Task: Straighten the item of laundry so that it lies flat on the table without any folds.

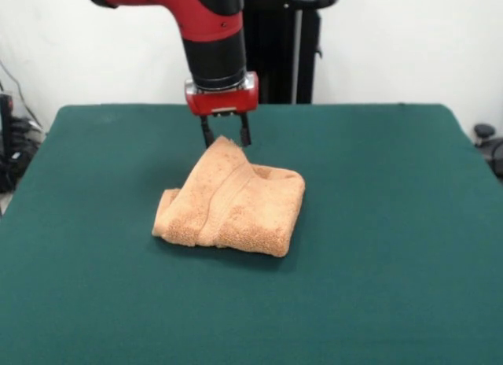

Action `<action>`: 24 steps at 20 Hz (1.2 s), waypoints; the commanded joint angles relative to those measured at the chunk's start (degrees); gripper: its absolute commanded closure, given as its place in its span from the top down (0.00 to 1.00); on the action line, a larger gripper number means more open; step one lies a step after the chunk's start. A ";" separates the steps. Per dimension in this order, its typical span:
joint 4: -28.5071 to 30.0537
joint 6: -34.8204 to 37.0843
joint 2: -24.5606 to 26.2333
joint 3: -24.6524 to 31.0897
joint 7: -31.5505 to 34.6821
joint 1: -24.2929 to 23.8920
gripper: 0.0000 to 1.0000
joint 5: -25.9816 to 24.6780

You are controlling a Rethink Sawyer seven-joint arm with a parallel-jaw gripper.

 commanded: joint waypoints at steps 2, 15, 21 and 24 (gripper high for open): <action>-6.90 7.23 1.84 7.22 2.46 2.47 1.00 3.37; -10.50 11.18 4.69 10.34 -0.26 -0.39 1.00 3.47; -9.77 11.53 3.96 10.92 0.11 -1.31 1.00 3.49; -9.28 12.09 3.49 11.37 0.10 -1.94 1.00 3.82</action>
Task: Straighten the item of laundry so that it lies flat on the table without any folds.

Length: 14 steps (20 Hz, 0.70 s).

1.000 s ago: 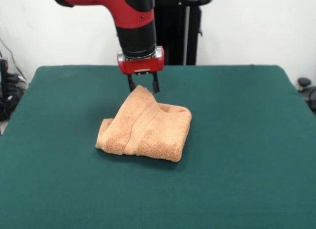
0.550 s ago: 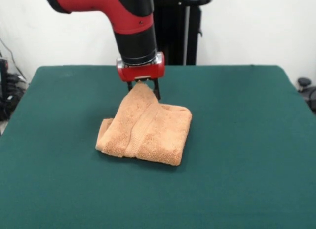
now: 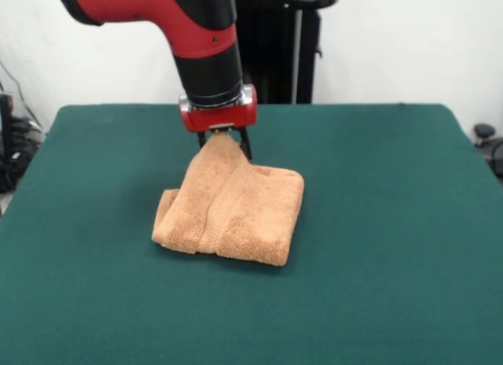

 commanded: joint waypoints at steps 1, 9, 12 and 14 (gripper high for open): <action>-3.04 5.50 1.57 7.27 0.13 -0.32 1.00 3.07; -3.12 8.83 -0.46 8.37 -0.03 -1.28 1.00 3.73; -4.31 10.95 -1.26 8.45 -0.09 -0.98 1.00 4.18; -5.37 12.19 -1.47 8.65 -0.11 -0.75 1.00 4.48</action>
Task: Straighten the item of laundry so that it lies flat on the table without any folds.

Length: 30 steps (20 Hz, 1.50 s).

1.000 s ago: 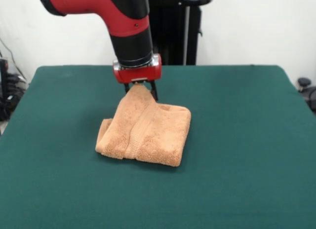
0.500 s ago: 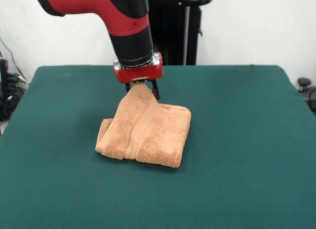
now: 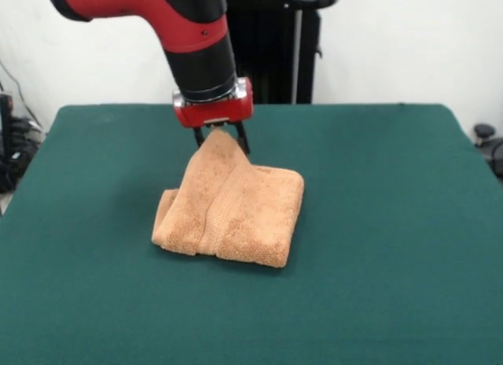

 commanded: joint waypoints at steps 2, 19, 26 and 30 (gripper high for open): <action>-5.92 9.19 -0.41 6.48 0.06 1.73 1.00 3.88; -14.67 11.89 0.10 5.05 2.35 7.00 1.00 5.16; -18.49 14.86 0.03 4.27 3.27 8.73 1.00 6.34; -20.07 17.04 0.18 4.07 2.78 9.34 1.00 6.99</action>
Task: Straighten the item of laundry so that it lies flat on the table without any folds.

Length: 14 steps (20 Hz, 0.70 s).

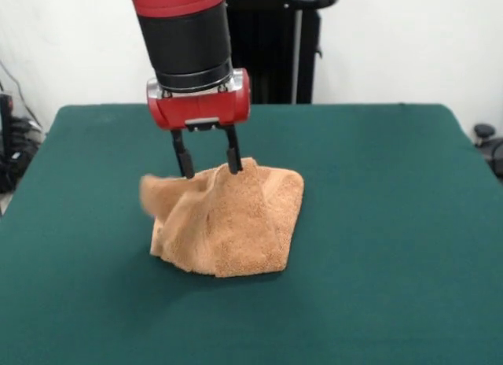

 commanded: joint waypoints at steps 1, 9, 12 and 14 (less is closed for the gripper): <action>-4.70 8.87 3.09 3.82 2.73 3.23 1.00 2.92; -7.48 11.72 2.79 3.17 2.96 4.55 1.00 3.87; -7.98 12.17 2.83 2.83 3.03 4.96 1.00 3.80; -7.34 11.66 2.46 2.65 3.13 4.98 1.00 3.73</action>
